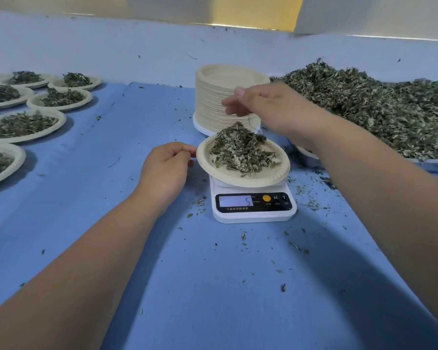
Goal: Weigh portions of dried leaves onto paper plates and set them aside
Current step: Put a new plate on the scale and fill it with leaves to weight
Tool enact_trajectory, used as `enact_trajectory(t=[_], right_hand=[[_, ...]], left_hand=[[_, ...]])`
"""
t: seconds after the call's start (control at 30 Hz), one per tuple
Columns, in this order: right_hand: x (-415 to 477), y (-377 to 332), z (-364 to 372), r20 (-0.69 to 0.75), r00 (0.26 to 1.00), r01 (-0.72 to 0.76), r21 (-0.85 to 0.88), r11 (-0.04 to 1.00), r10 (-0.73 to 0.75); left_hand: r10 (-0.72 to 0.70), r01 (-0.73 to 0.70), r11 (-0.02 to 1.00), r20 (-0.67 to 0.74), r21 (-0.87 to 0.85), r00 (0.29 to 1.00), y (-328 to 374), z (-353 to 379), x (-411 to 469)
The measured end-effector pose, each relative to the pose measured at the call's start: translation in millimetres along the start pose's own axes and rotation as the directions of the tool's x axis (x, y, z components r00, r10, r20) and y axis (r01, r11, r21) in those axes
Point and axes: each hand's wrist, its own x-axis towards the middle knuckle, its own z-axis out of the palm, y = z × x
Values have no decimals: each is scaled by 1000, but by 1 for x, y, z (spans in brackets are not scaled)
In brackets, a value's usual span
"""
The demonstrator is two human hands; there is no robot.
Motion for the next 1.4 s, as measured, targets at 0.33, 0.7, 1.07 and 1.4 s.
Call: enact_trajectory(t=[0.33, 0.7, 1.07, 1.4], right_hand=[[-29, 33, -17, -307, 952, -7, -45, 999, -7], [-48, 92, -38, -570, 820, -69, -12, 998, 50], [-50, 76, -15, -417, 907, -112, -381, 918, -62], [-7, 4, 31, 168, 985, 117, -515, 849, -34]], left_hand=[[0, 0, 1000, -5, 1, 1000, -1, 1, 0], [12, -12, 1000, 4, 6, 1000, -1, 2, -2], [12, -12, 999, 2, -44, 1000, -2, 1, -1], [8, -7, 999, 26, -48, 1000, -3, -2, 0]])
